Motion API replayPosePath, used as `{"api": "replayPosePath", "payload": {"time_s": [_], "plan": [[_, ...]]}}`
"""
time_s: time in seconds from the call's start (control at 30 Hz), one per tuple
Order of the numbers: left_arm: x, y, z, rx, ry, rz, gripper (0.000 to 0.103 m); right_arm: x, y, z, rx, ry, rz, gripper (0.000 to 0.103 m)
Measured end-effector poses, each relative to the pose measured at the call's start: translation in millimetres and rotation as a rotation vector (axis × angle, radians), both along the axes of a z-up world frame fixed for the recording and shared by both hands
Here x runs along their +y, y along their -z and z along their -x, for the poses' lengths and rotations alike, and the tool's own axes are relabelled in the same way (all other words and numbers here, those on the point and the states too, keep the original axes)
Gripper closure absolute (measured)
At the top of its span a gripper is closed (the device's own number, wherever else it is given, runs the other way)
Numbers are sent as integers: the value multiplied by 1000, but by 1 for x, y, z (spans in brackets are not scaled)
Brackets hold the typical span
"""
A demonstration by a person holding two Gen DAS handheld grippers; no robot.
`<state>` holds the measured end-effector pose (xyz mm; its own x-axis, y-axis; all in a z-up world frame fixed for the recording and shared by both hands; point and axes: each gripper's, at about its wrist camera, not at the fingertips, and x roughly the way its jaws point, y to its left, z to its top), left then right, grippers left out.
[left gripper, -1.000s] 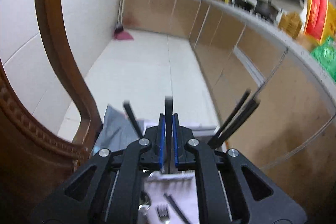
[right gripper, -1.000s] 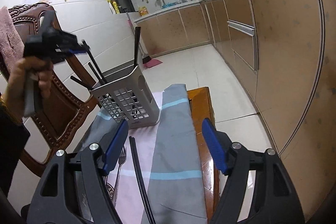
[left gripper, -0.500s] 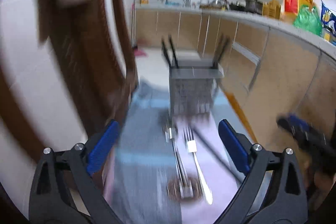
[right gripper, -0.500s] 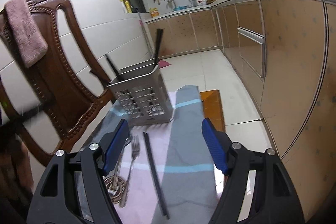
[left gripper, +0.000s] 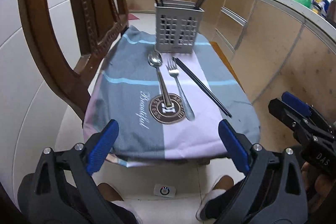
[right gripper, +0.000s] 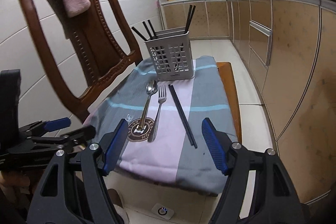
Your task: Organize utensils
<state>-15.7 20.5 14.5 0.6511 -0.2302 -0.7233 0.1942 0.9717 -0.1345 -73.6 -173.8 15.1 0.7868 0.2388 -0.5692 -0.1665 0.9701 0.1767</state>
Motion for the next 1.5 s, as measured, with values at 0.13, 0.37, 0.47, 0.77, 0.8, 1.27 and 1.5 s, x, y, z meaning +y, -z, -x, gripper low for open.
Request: {"api": "replayPosePath", "payload": {"time_s": [0.13, 0.37, 0.47, 0.77, 0.8, 1.27, 1.5], "plan": [[-4, -5, 5, 1, 12, 7, 9, 1, -3, 9, -13, 3, 7, 32], [-3, -12, 9, -19, 10, 5, 9, 0, -7, 17, -29, 11, 14, 32], [-3, -14, 10, -22, 8, 11, 9, -1, -8, 18, -27, 18, 13, 32], [-2, -14, 9, -19, 8, 14, 9, -2, -4, 19, -16, 24, 12, 32], [-2, -13, 9, -17, 9, 14, 9, -1, -4, 18, -15, 24, 12, 32], [-4, -2, -10, 26, 31, 14, 16, -10, 10, 1, 29, 5, 11, 32], [-5, -11, -77, 44, 142, 45, 46, -27, 12, -63, 139, -205, -58, 32]]}}
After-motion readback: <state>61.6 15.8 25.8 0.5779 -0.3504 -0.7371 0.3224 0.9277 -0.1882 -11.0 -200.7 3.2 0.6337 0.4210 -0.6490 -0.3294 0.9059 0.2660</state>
